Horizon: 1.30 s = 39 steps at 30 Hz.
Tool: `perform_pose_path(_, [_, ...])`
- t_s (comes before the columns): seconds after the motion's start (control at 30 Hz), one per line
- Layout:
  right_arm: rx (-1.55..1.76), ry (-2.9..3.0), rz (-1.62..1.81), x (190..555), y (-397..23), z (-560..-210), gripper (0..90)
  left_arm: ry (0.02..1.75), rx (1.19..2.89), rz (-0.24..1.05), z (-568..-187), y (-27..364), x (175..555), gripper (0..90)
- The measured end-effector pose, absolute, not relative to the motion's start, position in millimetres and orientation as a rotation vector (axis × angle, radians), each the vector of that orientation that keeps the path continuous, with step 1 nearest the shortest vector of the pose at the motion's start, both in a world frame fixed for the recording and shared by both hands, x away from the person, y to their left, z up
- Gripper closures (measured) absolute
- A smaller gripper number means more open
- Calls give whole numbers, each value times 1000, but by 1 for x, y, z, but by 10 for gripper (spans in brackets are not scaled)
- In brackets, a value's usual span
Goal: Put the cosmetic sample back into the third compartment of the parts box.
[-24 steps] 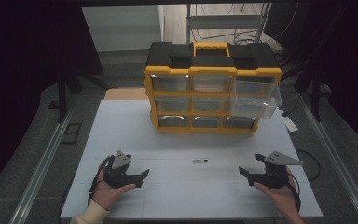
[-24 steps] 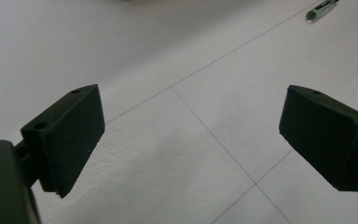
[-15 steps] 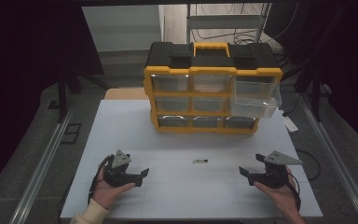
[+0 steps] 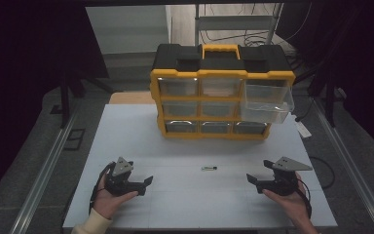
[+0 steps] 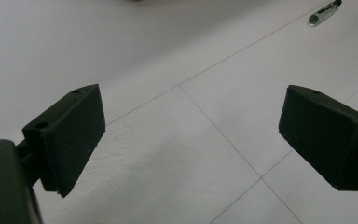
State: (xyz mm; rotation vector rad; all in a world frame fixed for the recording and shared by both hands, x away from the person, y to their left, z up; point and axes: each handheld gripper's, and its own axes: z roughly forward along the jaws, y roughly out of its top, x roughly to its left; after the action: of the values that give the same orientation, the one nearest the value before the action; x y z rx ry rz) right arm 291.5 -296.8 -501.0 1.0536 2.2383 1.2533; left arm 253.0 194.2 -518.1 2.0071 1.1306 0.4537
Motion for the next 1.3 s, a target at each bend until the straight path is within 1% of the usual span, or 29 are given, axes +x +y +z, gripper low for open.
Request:
perform_pose_path(0.33, [1044,2260,1250,289,-297,-500,139,1118,2027,440,-520,189,257,79])
perform_pose_path(0.83, [1025,2285,1252,296,-289,-495,138,1121,2026,450,-519,190,255,81])
perform_pose_path(1.13, [946,2290,1264,298,-275,-475,139,1108,2034,449,-519,187,255,81])
perform_pose_path(1.3, [921,2313,1270,304,-267,-469,138,1107,2040,445,-520,186,256,81])
